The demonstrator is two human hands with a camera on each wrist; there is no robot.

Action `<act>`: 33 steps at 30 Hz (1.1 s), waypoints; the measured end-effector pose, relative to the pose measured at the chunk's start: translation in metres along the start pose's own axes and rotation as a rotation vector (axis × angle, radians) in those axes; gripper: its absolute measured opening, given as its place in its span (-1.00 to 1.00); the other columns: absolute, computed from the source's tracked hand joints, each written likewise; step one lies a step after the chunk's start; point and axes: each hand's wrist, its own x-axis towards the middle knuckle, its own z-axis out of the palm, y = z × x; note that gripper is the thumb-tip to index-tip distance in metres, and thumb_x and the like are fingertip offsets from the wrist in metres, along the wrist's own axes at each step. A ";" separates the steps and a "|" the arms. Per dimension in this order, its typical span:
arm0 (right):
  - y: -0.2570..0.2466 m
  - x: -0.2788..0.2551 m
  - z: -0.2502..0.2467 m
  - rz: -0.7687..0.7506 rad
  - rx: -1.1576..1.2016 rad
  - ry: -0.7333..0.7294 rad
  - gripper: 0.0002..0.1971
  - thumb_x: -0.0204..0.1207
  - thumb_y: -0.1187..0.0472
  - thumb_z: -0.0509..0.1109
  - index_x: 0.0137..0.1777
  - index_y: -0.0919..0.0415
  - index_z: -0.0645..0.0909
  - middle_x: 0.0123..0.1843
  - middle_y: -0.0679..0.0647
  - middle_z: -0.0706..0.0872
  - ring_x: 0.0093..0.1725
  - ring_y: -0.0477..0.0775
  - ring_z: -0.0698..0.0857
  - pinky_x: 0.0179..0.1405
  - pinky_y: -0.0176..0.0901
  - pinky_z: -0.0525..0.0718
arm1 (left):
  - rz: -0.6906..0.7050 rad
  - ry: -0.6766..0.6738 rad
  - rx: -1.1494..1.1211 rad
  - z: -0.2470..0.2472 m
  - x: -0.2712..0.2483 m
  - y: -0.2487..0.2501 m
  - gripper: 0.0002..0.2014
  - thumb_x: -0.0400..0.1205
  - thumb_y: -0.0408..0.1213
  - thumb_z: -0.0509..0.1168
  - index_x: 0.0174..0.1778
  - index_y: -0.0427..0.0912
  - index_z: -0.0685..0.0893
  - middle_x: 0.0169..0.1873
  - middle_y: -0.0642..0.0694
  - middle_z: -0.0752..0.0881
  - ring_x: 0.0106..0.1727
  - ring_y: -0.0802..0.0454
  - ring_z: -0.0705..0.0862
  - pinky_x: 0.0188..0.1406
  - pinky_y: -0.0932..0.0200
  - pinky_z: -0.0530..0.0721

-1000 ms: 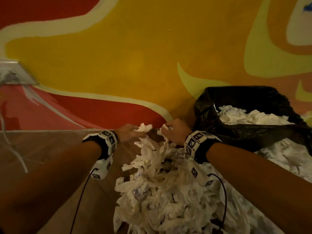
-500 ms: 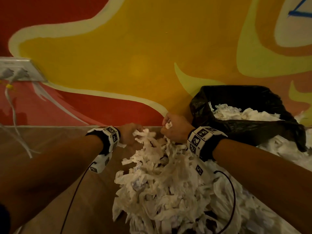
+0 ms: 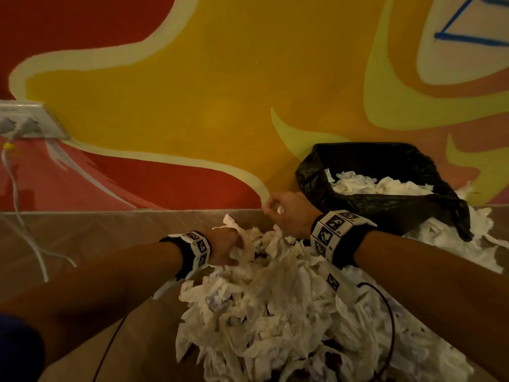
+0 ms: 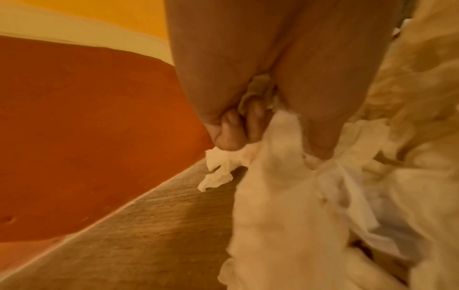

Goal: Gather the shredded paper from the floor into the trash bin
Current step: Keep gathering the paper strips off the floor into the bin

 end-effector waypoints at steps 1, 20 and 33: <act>0.000 -0.001 -0.002 -0.004 0.005 0.001 -0.80 0.65 0.12 0.25 0.03 0.21 0.65 -0.07 0.02 0.68 -0.03 -0.03 0.53 0.06 -0.17 0.45 | -0.002 0.015 0.022 -0.002 -0.001 -0.001 -0.57 0.62 0.05 0.29 0.33 -0.10 0.63 0.24 -0.09 0.66 0.23 -0.10 0.64 0.28 -0.02 0.60; -0.028 0.031 0.026 0.094 -0.146 -0.260 -0.80 0.55 0.26 0.33 -0.06 0.34 0.77 0.09 0.21 0.75 0.14 0.18 0.69 0.09 -0.12 0.68 | -0.200 0.419 -0.885 -0.002 -0.045 -0.057 -0.86 0.62 -0.56 0.24 -0.08 -0.28 0.66 -0.30 -0.15 0.70 -0.32 0.00 0.65 -0.40 0.20 0.59; -0.018 0.050 0.090 0.234 -0.350 -0.450 -0.69 0.65 0.10 0.25 -0.32 0.14 0.36 -0.04 0.21 0.48 -0.05 0.16 0.54 0.12 0.06 0.64 | -0.161 0.097 -0.406 0.041 -0.015 -0.058 -0.38 0.66 0.15 0.18 0.61 0.01 0.25 0.56 -0.02 0.36 0.50 -0.02 0.40 0.54 -0.03 0.33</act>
